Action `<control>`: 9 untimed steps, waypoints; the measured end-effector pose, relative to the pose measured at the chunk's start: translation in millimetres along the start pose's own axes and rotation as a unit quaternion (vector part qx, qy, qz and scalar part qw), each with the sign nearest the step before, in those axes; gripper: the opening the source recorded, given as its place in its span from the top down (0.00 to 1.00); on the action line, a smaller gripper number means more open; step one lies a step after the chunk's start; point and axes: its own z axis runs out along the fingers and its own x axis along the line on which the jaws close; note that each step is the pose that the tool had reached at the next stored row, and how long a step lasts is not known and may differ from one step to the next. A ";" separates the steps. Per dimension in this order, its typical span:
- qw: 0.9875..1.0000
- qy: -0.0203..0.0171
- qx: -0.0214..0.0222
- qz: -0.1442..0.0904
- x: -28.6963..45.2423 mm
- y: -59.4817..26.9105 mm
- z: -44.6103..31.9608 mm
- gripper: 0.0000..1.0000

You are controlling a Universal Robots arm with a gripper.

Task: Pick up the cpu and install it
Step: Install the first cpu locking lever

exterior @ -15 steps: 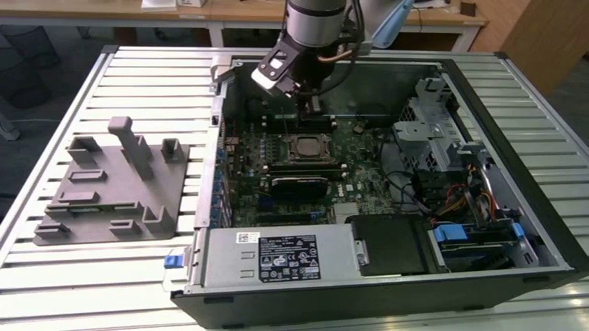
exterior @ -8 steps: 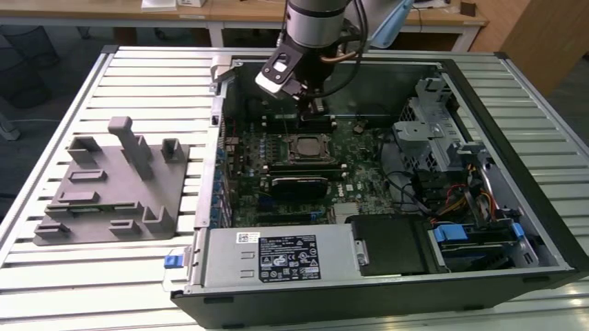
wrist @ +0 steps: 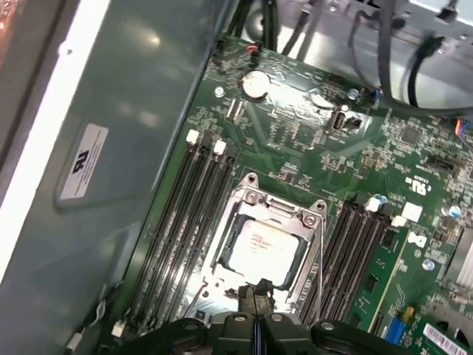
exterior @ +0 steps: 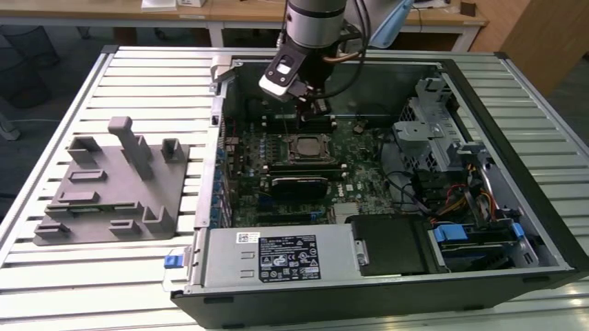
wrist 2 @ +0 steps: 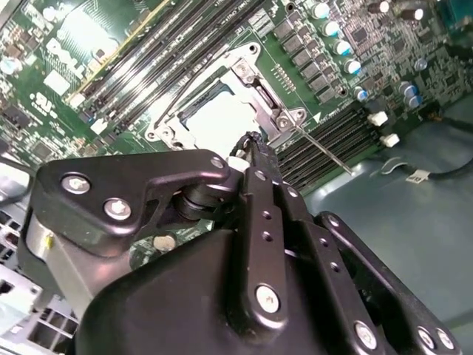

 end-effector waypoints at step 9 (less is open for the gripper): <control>0.999 0.000 0.001 -0.050 -0.4 -0.1 0.2 0.89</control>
